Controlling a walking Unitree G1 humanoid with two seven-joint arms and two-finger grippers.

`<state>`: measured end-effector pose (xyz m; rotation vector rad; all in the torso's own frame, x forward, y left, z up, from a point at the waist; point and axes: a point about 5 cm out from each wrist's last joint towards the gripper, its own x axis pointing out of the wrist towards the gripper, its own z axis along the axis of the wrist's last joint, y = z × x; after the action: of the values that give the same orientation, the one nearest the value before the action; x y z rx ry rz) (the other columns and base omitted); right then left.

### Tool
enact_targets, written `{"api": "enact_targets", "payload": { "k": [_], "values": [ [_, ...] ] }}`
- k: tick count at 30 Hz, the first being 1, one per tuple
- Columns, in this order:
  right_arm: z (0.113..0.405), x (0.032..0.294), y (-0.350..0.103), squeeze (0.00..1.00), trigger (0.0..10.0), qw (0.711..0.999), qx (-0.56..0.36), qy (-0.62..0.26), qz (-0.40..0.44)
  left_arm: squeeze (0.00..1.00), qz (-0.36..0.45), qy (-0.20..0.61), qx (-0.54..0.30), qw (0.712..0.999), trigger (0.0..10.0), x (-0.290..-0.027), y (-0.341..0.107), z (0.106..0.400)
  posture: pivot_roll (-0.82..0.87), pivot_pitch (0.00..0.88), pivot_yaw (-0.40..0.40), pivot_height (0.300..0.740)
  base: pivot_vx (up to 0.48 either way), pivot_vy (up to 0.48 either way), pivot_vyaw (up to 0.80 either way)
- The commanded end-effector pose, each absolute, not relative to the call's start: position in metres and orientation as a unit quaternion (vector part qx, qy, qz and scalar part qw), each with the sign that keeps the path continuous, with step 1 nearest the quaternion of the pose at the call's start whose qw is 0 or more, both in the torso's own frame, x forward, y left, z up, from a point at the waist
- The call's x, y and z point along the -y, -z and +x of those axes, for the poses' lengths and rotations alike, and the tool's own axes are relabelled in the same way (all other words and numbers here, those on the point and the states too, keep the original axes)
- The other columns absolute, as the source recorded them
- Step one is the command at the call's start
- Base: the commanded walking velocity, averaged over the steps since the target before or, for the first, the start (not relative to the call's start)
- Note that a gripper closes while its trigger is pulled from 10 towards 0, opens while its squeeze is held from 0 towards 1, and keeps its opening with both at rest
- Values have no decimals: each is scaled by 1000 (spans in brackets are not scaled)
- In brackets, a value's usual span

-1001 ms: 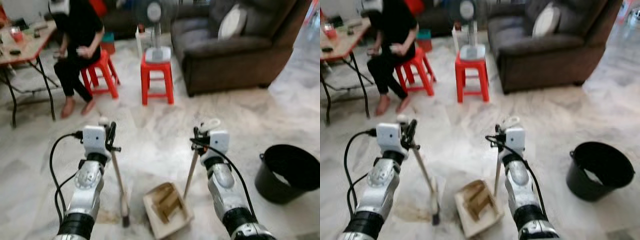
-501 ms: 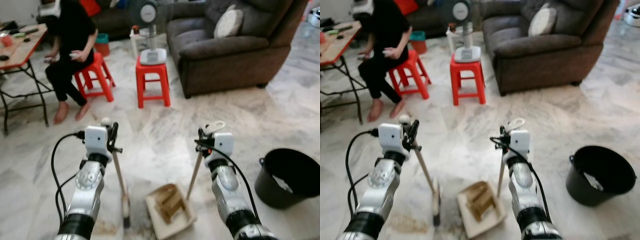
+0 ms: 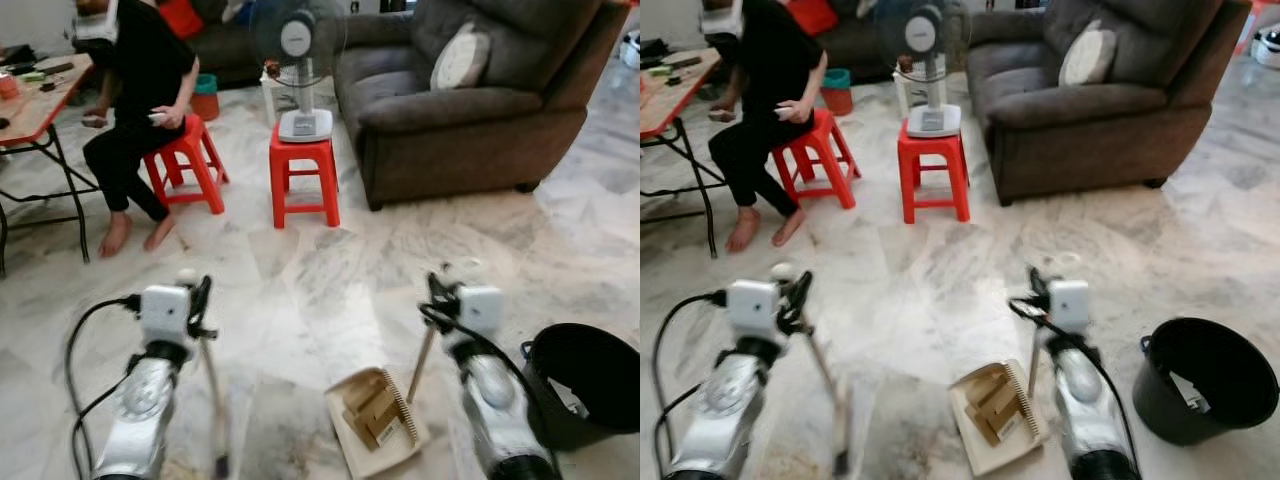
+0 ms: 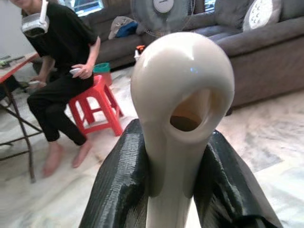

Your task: Sweep floor

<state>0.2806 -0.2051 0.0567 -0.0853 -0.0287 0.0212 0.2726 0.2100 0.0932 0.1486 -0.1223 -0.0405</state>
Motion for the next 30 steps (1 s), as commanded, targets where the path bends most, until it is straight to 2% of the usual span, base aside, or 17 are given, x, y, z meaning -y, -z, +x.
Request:
{"api": "enact_targets", "payload": {
  "k": [1, 11, 22, 30],
  "values": [
    [286, 198, -76, 0, 10000, 997, 57, -26, -43, 0, 75, 31, 100, 992, 10000, -205, -112, 274, -93, 0, 90, 740, 255, 0, 0],
    [277, 180, -82, 0, 10000, 998, 59, -29, -16, 0, 55, 34, 115, 991, 10000, -188, -124, 263, -94, 0, 86, 740, 0, 0, 0],
    [283, 177, -88, 0, 10000, 998, 50, -25, -4, 0, 50, 21, 109, 993, 10000, -189, -126, 262, -88, 0, 77, 740, 0, 0, 0],
    [283, 176, -89, 0, 10000, 999, 42, -24, -1, 0, 49, 21, 106, 993, 10000, -188, -128, 264, -90, 0, 74, 740, 0, 0, -800]
  ]
}}
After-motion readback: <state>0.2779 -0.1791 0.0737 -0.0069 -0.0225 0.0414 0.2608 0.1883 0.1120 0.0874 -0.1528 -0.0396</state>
